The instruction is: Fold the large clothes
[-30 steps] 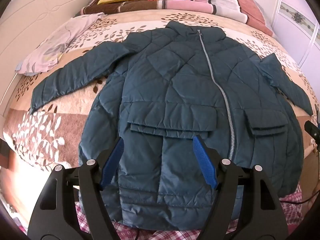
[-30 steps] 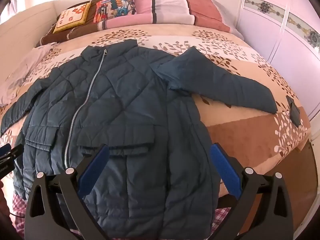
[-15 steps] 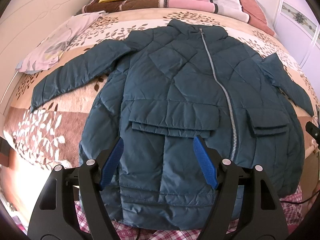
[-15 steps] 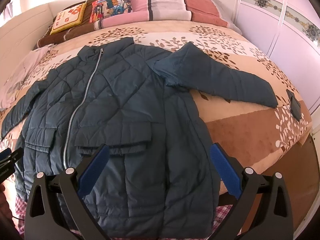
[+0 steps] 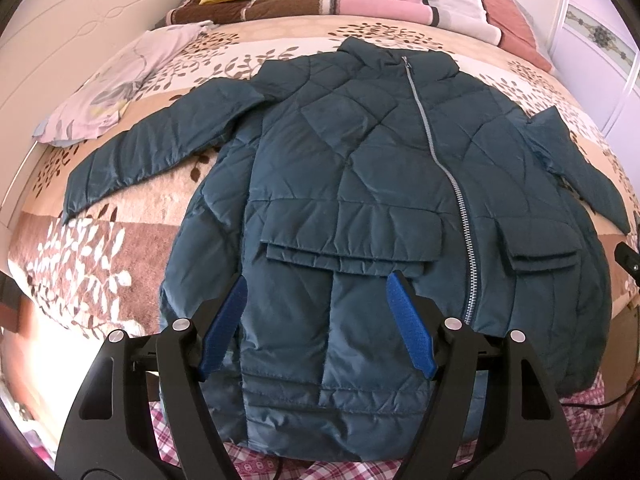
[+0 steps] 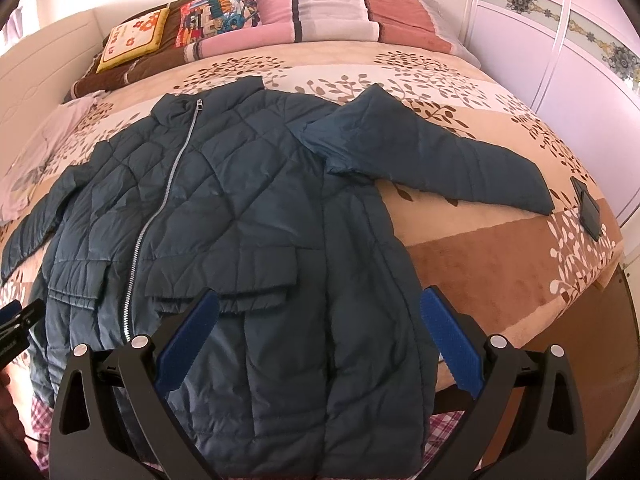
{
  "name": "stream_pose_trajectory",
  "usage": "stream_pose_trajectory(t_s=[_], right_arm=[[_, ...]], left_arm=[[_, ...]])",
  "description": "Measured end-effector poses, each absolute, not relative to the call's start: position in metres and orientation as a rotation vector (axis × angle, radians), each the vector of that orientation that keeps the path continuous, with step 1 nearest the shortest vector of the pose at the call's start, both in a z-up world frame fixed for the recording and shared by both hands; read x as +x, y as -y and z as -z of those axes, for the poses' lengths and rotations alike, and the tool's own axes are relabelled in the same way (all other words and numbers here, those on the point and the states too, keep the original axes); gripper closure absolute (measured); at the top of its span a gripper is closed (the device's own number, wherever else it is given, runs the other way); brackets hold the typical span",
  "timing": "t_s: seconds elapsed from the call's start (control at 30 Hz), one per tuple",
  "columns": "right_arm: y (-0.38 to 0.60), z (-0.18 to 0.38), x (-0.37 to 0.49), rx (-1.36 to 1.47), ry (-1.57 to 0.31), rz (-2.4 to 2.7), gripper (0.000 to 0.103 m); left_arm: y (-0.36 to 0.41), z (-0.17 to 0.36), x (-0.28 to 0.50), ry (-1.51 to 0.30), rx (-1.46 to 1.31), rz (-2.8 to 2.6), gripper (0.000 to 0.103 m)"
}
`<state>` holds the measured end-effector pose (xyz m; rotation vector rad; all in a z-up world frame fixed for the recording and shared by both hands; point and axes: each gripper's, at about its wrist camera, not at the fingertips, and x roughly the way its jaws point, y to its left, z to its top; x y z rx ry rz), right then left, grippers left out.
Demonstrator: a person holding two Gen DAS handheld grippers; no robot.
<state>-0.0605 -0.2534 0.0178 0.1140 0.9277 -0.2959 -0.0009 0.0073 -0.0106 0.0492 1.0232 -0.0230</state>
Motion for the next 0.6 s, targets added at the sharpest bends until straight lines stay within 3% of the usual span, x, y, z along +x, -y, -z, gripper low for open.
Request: stream_pose_trajectory(t_s=[0.6], right_arm=[[0.2543,-0.0177,-0.0602,0.113,-0.927,0.293,0.006]], left_arm=[[-0.0094,0.0116,-0.0014,-1.027,0.048,0.022,0.031]])
